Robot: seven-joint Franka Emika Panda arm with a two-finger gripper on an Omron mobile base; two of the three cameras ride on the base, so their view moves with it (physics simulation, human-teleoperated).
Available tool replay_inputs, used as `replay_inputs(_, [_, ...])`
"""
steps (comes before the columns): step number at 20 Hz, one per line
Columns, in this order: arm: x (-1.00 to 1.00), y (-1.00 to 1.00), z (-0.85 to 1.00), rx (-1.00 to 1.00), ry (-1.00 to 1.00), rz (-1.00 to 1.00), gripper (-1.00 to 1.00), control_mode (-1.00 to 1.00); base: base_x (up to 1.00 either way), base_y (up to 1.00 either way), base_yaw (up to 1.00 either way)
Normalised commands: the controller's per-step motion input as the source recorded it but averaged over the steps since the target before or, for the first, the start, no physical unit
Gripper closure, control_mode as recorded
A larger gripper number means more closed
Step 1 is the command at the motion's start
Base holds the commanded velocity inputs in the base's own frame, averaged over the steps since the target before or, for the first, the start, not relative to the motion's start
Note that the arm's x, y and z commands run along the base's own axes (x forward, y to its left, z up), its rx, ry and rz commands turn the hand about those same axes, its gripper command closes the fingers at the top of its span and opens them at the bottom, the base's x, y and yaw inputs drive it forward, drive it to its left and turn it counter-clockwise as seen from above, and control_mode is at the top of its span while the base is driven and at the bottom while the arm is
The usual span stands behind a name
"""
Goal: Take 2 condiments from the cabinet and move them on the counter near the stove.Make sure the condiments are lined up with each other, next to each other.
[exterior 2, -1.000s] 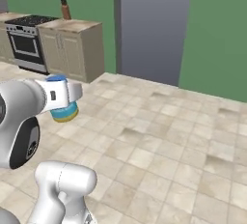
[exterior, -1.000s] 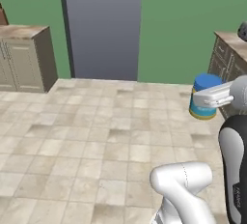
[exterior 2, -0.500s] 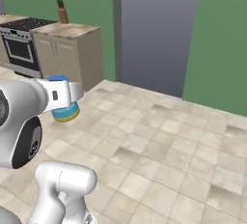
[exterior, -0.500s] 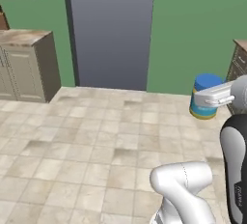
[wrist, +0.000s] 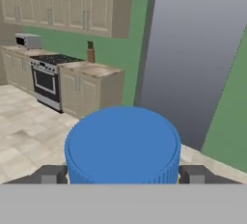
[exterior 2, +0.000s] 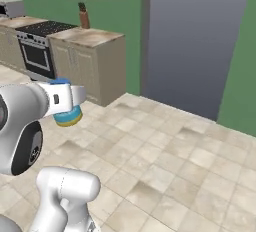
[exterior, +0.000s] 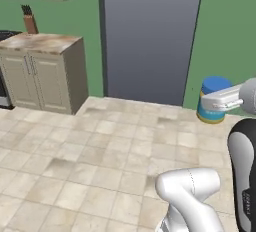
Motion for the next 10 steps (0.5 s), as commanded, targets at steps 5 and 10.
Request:
replay_inputs(5, [0.00, 0.00, 0.00, 0.00, 0.00, 0.00, 1.00, 1.00, 1.00, 0.43, 0.46])
replay_inputs(10, [0.00, 0.00, 0.00, 0.00, 0.00, 0.00, 1.00, 1.00, 1.00, 0.38, 0.43])
